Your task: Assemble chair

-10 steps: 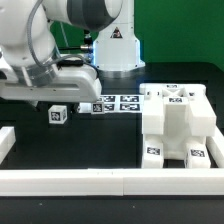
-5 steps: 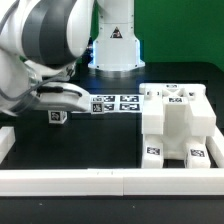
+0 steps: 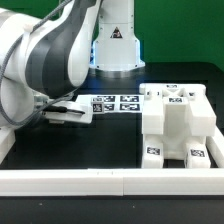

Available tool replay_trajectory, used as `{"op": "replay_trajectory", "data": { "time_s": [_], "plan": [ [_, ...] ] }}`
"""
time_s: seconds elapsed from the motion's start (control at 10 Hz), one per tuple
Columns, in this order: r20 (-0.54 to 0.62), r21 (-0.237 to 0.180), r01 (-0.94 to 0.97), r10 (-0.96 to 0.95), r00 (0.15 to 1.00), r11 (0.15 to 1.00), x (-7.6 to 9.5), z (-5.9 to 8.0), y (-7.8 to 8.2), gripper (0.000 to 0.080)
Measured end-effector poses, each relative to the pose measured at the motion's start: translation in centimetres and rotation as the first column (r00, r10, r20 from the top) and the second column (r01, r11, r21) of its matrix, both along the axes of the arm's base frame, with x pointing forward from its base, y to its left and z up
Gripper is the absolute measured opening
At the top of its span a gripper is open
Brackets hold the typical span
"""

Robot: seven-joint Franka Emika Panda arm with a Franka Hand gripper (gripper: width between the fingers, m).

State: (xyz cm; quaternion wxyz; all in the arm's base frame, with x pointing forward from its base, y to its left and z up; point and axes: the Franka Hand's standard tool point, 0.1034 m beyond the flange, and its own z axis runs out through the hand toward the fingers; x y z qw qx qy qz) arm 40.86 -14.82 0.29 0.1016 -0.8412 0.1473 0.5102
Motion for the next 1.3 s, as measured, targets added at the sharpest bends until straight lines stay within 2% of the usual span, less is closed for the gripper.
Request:
{"op": "replay_trajectory", "data": {
  "time_s": [0.2,0.5,0.6,0.7,0.8,0.9,1.0,1.1,1.2,1.3],
  "plan": [
    [0.008,-0.007,-0.006,0.006,1.000,1.000,0.0,-0.2,0.0,0.0649],
    [0.008,-0.007,-0.002,0.002,1.000,1.000,0.0,-0.2,-0.2,0.0258],
    [0.010,-0.007,-0.003,0.003,1.000,1.000,0.0,-0.2,-0.2,0.0258],
    [0.060,-0.007,-0.023,0.024,0.998,1.000,1.0,0.3,-0.1,0.0262],
    [0.109,0.023,-0.038,0.036,0.993,0.999,1.5,2.3,0.6,0.0262],
    [0.224,0.021,-0.056,0.050,0.973,0.998,2.3,3.2,0.8,0.0262],
    [0.351,-0.011,-0.071,0.070,0.934,0.997,2.5,4.1,1.4,0.0262],
    [0.458,-0.027,-0.079,0.083,0.885,0.996,2.2,4.3,1.9,0.0262],
    [0.535,-0.037,-0.080,0.087,0.840,0.996,2.0,4.0,1.7,0.0262],
    [0.569,-0.064,-0.064,0.089,0.817,0.996,1.9,4.0,1.4,0.0263]
  ]
}}
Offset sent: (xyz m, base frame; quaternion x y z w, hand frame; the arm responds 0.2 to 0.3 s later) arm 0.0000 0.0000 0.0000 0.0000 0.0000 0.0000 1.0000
